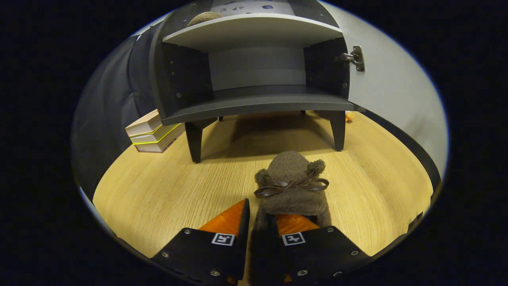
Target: Open the shoe cabinet door, grab the shoes and put them into the shoe cabinet, then close the shoe cabinet door.
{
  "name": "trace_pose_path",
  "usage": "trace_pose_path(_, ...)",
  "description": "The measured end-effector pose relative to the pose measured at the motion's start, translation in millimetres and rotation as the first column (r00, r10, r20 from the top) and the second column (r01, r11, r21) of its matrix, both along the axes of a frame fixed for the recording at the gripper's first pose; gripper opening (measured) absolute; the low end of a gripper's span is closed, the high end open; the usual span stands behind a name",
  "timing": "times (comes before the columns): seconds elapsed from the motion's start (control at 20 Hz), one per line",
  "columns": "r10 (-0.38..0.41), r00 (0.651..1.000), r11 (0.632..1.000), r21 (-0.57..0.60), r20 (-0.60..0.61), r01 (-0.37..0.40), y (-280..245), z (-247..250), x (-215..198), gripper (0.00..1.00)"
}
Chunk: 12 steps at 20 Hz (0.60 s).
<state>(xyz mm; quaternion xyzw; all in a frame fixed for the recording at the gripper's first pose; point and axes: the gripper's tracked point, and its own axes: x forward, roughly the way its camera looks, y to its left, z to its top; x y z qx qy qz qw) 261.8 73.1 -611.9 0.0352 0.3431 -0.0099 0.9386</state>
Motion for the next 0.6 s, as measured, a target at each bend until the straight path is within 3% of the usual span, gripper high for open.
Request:
trace_pose_path(0.05, -0.012, 1.000, 1.000, 0.002, 0.004, 0.012, -3, 3, 2, 0.25)
trace_pose_path(0.1, -0.022, 1.000, 1.000, 0.000, 0.010, 0.022, -4, 4, 3, 0.14)
trace_pose_path(0.2, -0.015, 1.000, 1.000, -0.009, -0.004, 0.015, -3, 5, 1, 0.05)
trace_pose_path(0.6, -0.012, 0.999, 1.000, 0.008, 0.050, 0.011, -9, 75, 2, 0.02)
